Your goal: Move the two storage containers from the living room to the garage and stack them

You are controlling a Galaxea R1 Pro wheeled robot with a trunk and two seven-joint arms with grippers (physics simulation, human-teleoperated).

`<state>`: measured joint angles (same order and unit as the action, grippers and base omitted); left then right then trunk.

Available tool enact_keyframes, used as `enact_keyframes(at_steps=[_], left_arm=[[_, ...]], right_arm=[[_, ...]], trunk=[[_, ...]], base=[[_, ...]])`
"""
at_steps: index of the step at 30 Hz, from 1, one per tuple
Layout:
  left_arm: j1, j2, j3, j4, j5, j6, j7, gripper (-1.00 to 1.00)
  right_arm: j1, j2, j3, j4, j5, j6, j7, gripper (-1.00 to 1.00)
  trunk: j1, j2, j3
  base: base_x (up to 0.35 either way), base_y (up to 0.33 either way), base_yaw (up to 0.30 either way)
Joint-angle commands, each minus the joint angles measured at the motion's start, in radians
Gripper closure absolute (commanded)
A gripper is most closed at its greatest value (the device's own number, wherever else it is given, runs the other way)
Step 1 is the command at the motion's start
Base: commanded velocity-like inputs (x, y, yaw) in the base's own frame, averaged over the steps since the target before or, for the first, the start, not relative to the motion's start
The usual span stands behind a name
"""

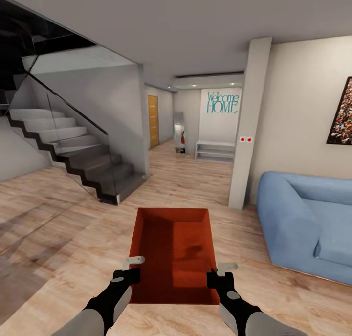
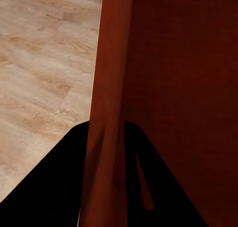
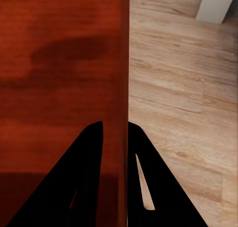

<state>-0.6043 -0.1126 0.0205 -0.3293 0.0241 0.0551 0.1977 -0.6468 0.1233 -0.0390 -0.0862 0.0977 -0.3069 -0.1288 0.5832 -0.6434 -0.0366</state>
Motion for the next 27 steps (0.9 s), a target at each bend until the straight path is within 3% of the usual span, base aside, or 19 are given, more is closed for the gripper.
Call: enact_keyframes(at_steps=[1, 27], left_arm=[[0.0, 0.001, 0.008, 0.001, 0.011, 0.006, 0.006, 1.0], [0.0, 0.001, 0.008, 0.001, 0.011, 0.006, 0.006, 1.0]], right_arm=[[-0.002, -0.001, -0.041, -0.003, 0.008, -0.012, -0.006, 1.0], [-0.002, -0.002, -0.041, -0.003, 0.008, -0.011, -0.006, 1.0]], trunk=[[0.001, -0.002, -0.002], [0.001, -0.002, -0.002]], base=[[0.321, 0.0, 0.0], [0.321, 0.0, 0.0]])
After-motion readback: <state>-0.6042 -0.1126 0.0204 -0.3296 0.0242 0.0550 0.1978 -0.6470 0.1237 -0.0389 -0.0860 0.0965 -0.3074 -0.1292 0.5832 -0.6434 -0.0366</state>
